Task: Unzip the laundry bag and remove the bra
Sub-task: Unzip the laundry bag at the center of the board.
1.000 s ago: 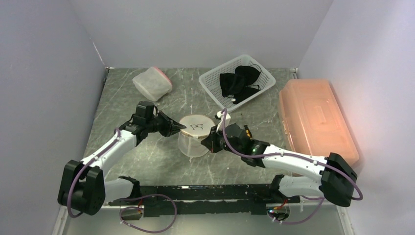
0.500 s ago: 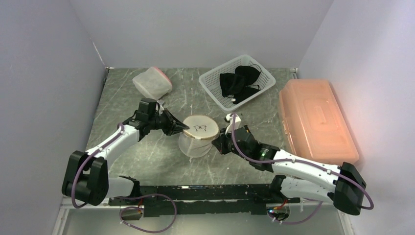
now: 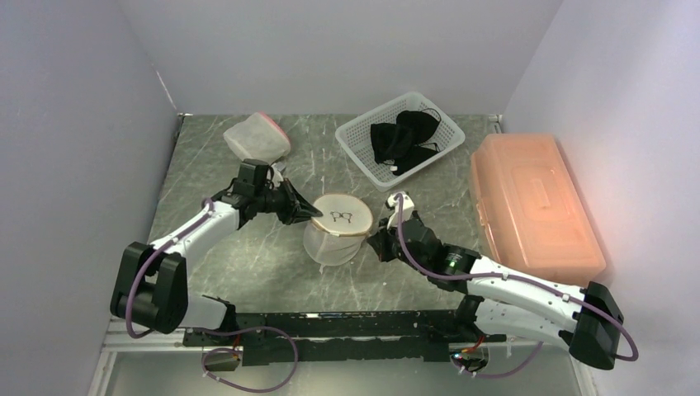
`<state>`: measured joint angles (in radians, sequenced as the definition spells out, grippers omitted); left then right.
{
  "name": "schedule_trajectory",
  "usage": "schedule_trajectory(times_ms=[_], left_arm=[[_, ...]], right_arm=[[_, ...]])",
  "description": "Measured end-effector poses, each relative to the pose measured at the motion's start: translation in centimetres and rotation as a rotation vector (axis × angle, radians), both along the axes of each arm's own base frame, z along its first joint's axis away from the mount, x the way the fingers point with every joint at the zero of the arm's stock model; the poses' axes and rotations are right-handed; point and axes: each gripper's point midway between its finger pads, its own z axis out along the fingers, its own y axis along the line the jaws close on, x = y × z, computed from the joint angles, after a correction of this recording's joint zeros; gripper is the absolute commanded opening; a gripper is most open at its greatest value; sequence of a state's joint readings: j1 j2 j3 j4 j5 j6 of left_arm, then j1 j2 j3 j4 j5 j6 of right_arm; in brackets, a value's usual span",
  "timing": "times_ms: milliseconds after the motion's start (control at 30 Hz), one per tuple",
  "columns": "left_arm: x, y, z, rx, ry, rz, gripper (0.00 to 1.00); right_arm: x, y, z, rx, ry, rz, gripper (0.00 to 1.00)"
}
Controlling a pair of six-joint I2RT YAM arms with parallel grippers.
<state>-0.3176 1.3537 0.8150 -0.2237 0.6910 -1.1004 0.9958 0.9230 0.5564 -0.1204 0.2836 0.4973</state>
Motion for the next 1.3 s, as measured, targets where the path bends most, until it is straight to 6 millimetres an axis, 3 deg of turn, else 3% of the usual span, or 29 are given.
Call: schedule_trajectory(times_ms=[33,100,133,233,267,400,567,733,867,1000,1300], left_arm=[[0.0,0.0,-0.1,0.004,0.001,-0.006,0.08],[0.1,-0.1,-0.2,0.010,0.005,-0.015,0.27],[0.1,-0.1,-0.3,0.015,0.003,-0.021,0.39],[-0.1,0.1,-0.7,0.032,0.000,-0.036,0.90],[-0.1,0.1,-0.7,0.035,0.004,-0.036,0.93],[-0.5,0.7,-0.4,0.067,-0.001,-0.012,0.93],[-1.9,2.1,2.0,0.097,-0.070,0.048,0.93],[-5.2,3.9,4.2,0.126,-0.133,0.135,0.93],[-7.9,4.7,4.6,0.100,-0.139,0.196,0.89],[-9.5,3.9,3.3,0.090,-0.084,0.207,0.78],[-7.6,-1.7,-0.9,0.158,0.018,0.133,0.71]], right_arm=[[0.0,0.0,-0.1,-0.003,0.000,0.001,0.00],[-0.1,-0.1,-0.3,-0.008,0.001,0.007,0.00],[-0.2,-0.1,-0.4,-0.011,0.002,0.008,0.00],[-0.2,-0.2,-0.8,-0.016,0.006,0.008,0.00],[-0.3,-0.2,-0.9,-0.015,0.006,0.009,0.00],[-0.6,0.0,-1.2,0.005,0.015,0.021,0.00],[-0.6,0.6,-1.4,0.041,0.025,0.022,0.00],[-0.3,1.4,-1.4,0.061,0.027,0.027,0.00],[-0.2,1.8,-1.7,0.063,0.028,0.032,0.00],[-0.1,2.1,-2.2,0.053,0.035,0.037,0.00],[-0.1,2.6,-2.3,0.043,0.044,0.062,0.00]])
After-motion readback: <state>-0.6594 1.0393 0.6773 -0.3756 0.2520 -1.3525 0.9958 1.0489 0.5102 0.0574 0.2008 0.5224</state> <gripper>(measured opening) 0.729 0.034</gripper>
